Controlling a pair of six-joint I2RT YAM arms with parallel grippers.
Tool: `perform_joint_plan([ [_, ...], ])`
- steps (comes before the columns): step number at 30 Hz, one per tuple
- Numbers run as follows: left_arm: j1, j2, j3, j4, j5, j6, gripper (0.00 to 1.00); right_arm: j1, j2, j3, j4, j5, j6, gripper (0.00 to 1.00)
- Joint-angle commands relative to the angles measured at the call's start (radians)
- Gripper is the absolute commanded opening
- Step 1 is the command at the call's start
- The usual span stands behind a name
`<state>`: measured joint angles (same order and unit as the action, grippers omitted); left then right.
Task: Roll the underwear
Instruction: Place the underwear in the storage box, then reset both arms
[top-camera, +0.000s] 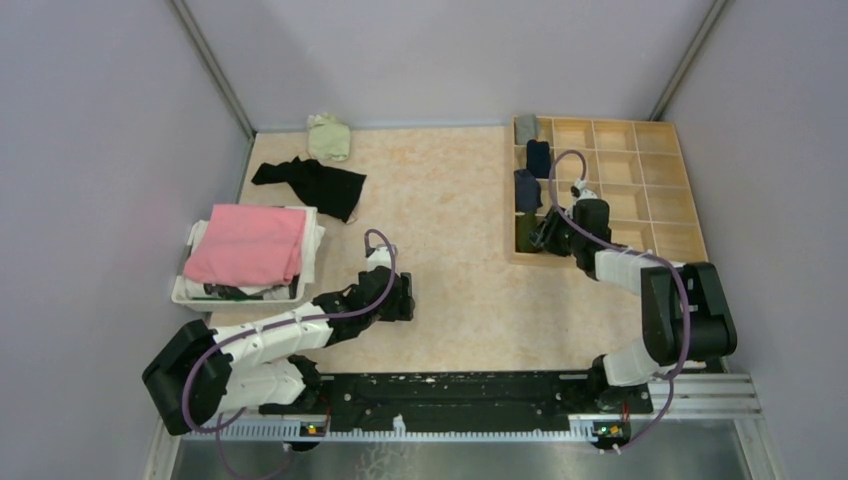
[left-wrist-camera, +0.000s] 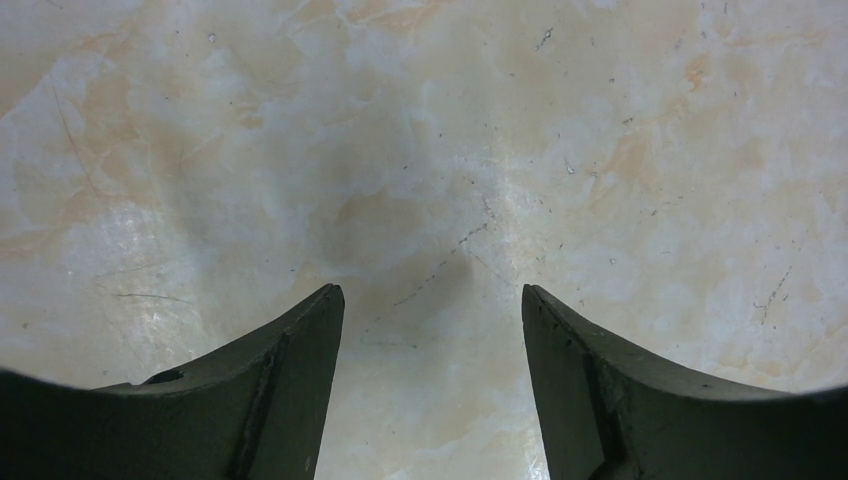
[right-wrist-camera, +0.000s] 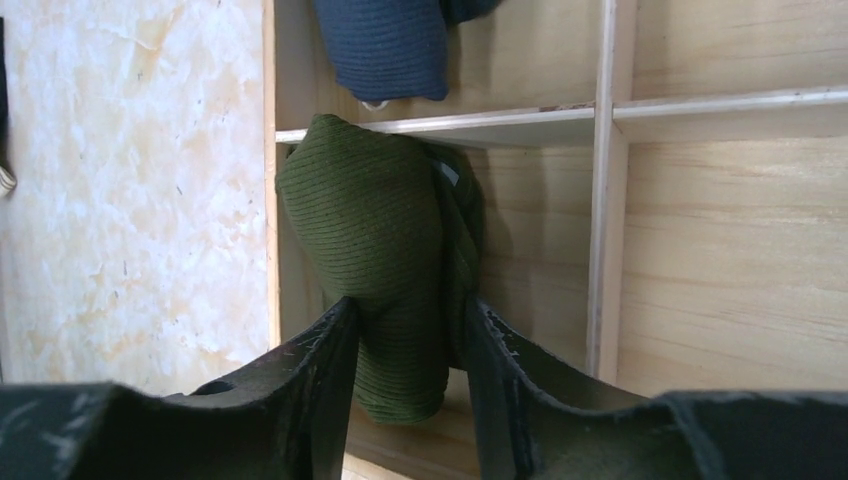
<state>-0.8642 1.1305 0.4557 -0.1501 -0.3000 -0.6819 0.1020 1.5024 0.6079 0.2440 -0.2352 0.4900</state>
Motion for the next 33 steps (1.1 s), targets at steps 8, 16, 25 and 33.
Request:
perform_joint_plan([
  [8,0.003,-0.031,-0.003,0.015,-0.005,-0.006,0.73,-0.009,-0.160,0.108,-0.185,0.084,-0.081,0.55],
  [16,0.004,-0.079,-0.032,0.098,0.015,0.029,0.98,-0.009,-0.473,0.060,-0.299,0.162,-0.154,0.98],
  [25,0.004,-0.278,0.058,-0.049,-0.101,0.085,0.99,-0.009,-0.903,0.124,-0.707,0.284,-0.204,0.99],
  [33,0.004,-0.506,0.175,-0.221,-0.204,0.143,0.99,-0.009,-1.181,0.125,-0.775,0.256,-0.262,0.99],
])
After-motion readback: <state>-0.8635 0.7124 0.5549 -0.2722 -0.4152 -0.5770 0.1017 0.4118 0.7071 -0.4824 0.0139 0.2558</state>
